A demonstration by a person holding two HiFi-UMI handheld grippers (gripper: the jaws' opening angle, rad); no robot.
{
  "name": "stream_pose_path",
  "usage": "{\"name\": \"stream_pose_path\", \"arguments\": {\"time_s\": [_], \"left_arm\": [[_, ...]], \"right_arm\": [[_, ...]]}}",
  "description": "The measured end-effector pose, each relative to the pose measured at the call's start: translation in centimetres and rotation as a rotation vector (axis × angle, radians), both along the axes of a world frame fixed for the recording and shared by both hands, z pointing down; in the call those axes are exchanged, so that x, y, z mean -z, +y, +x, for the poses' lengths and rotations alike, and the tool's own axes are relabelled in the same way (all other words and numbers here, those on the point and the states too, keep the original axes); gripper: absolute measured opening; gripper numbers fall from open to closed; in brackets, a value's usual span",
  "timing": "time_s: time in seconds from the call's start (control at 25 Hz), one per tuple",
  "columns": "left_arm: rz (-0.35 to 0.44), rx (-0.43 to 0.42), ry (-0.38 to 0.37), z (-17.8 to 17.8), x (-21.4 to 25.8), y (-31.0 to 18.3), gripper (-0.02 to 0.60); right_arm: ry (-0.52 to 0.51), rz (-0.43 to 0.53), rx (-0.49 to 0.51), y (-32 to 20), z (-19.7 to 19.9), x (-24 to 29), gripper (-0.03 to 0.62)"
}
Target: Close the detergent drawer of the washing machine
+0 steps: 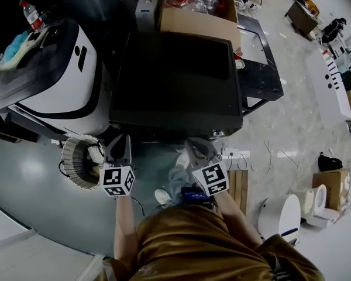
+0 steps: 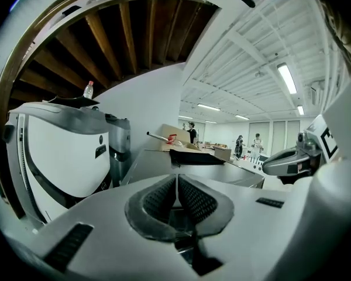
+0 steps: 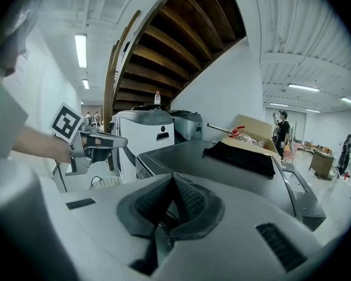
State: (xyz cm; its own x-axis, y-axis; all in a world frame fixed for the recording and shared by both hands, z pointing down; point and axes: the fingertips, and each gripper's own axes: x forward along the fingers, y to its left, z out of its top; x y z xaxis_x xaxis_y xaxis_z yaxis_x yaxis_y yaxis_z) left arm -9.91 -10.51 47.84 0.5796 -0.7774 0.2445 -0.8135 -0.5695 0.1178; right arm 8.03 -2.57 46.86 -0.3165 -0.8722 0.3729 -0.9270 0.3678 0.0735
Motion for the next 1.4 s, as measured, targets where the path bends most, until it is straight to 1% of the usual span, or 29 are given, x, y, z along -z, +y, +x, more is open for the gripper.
{"name": "stream_pose_path", "arguments": {"time_s": [0.4, 0.76, 1.08, 1.4], "left_arm": [[0.060, 0.017, 0.040, -1.0, 3.6, 2.4, 0.026], [0.088, 0.035, 0.038, -1.1, 4.7, 4.1, 0.026], [0.076, 0.072, 0.026, -1.5, 4.4, 4.8, 0.026], [0.076, 0.073, 0.026, -0.9, 4.4, 5.1, 0.026]], "right_arm": [[0.000, 0.062, 0.000, 1.9, -0.6, 1.8, 0.012], [-0.002, 0.072, 0.011, 3.3, -0.3, 2.2, 0.012], [0.006, 0.062, 0.025, 3.9, 0.0, 2.0, 0.012], [0.004, 0.065, 0.021, 4.4, 0.7, 2.0, 0.012]]}}
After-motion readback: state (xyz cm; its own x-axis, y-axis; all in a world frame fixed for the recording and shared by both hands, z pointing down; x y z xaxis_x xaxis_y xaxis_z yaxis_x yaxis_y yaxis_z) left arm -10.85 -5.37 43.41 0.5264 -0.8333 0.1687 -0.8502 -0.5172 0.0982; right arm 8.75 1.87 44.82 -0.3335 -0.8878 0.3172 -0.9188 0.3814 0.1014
